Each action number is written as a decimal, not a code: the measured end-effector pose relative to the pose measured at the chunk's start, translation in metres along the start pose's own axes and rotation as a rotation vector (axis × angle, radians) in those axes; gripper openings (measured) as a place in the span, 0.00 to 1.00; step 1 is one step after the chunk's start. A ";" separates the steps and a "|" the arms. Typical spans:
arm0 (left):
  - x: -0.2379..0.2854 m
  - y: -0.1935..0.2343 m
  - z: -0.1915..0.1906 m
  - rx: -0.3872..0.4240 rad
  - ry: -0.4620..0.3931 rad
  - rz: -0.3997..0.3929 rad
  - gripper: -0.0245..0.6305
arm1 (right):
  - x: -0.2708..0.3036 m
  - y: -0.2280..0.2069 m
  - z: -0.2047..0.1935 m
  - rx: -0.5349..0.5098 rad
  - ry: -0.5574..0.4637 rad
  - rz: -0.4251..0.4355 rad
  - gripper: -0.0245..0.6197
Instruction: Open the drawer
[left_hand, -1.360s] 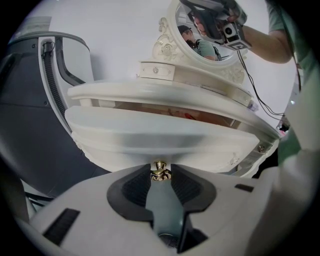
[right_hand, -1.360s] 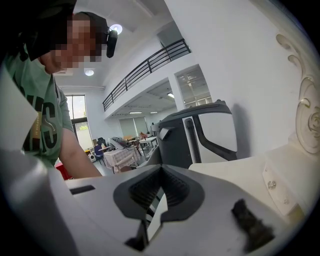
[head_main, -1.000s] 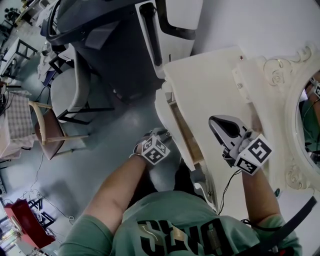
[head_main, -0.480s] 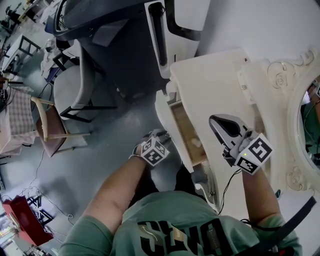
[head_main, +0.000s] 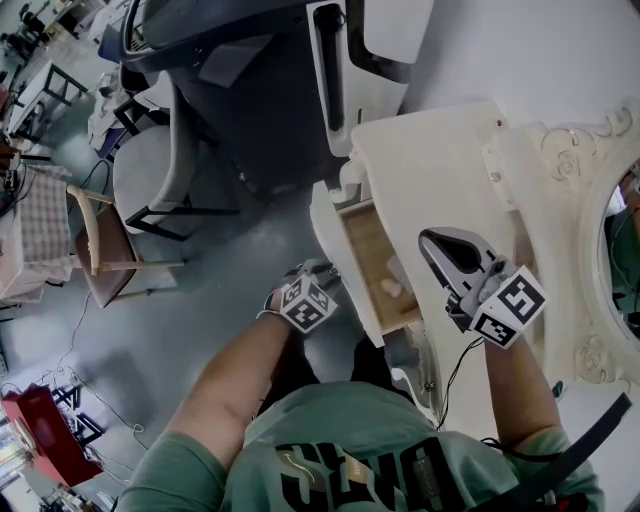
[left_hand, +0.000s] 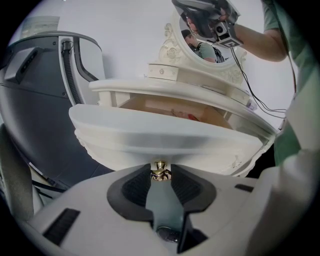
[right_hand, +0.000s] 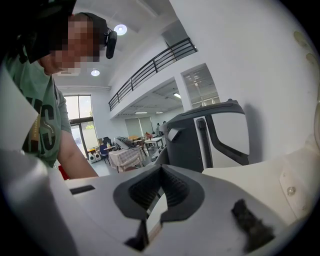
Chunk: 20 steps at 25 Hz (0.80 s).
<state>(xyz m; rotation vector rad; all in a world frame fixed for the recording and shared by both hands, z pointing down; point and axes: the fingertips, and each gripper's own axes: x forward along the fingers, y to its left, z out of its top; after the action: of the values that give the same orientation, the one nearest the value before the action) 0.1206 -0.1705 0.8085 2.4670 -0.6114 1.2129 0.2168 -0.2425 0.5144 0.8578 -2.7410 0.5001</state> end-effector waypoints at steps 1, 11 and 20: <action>-0.001 0.000 -0.001 -0.002 0.001 0.002 0.24 | 0.000 0.001 0.000 0.000 0.000 0.002 0.05; -0.012 0.004 -0.015 -0.016 -0.004 0.016 0.24 | 0.011 0.014 0.001 -0.008 0.002 0.017 0.05; -0.021 0.007 -0.026 -0.023 -0.002 0.024 0.24 | 0.017 0.022 0.002 -0.014 0.001 0.023 0.05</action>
<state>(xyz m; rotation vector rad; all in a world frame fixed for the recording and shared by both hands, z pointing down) 0.0887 -0.1595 0.8077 2.4482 -0.6543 1.2060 0.1900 -0.2348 0.5119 0.8236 -2.7527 0.4852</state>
